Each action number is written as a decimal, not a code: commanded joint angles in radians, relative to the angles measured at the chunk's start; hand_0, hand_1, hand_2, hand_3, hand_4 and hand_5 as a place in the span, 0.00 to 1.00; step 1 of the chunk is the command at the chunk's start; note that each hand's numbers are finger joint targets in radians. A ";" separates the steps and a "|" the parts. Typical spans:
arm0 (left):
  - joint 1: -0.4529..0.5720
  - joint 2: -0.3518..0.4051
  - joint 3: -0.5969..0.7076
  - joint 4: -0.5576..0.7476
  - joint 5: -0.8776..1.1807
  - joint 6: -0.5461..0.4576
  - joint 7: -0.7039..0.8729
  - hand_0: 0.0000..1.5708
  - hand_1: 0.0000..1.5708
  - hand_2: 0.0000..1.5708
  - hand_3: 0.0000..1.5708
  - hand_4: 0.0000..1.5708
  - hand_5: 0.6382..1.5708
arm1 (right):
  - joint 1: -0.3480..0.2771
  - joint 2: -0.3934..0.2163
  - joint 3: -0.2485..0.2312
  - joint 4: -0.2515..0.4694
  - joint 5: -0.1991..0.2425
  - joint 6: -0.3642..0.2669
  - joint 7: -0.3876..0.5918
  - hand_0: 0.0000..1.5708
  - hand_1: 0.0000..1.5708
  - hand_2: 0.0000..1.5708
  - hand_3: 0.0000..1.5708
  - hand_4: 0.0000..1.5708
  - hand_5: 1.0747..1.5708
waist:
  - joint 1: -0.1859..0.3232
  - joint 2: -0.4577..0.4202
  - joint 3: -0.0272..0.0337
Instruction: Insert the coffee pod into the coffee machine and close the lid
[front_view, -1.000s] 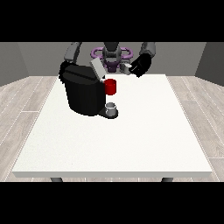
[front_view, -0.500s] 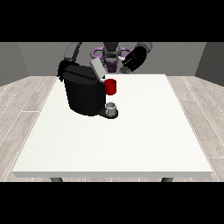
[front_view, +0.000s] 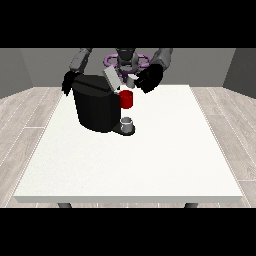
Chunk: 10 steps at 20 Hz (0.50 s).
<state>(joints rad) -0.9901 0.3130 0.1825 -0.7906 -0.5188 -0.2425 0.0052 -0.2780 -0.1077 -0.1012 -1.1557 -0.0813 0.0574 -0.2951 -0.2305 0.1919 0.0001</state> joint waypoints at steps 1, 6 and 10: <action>-0.048 0.037 0.017 0.032 -0.001 0.007 -0.005 0.88 0.88 0.92 0.86 0.40 1.00 | -0.007 0.008 0.037 -0.016 0.030 0.008 -0.018 0.00 0.00 0.00 0.00 0.08 1.00 | -0.012 0.034 0.0000; -0.112 0.067 0.056 0.045 0.024 0.018 0.020 0.96 0.96 0.96 0.91 0.38 1.00 | -0.042 -0.043 0.006 0.028 -0.024 0.123 -0.069 0.00 0.00 0.00 0.00 0.04 1.00 | -0.019 0.096 0.0004; -0.129 0.031 0.056 0.055 0.040 0.030 0.024 0.93 0.93 0.94 0.88 0.38 1.00 | -0.074 -0.027 -0.002 0.063 -0.004 0.077 -0.086 0.00 0.00 0.00 0.00 0.19 1.00 | -0.008 0.118 0.0003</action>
<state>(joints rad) -1.1018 0.3469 0.2297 -0.7499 -0.4900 -0.2223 0.0361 -0.3365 -0.1356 -0.0955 -1.1175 -0.0906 0.1389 -0.3487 -0.2454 0.2817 0.0004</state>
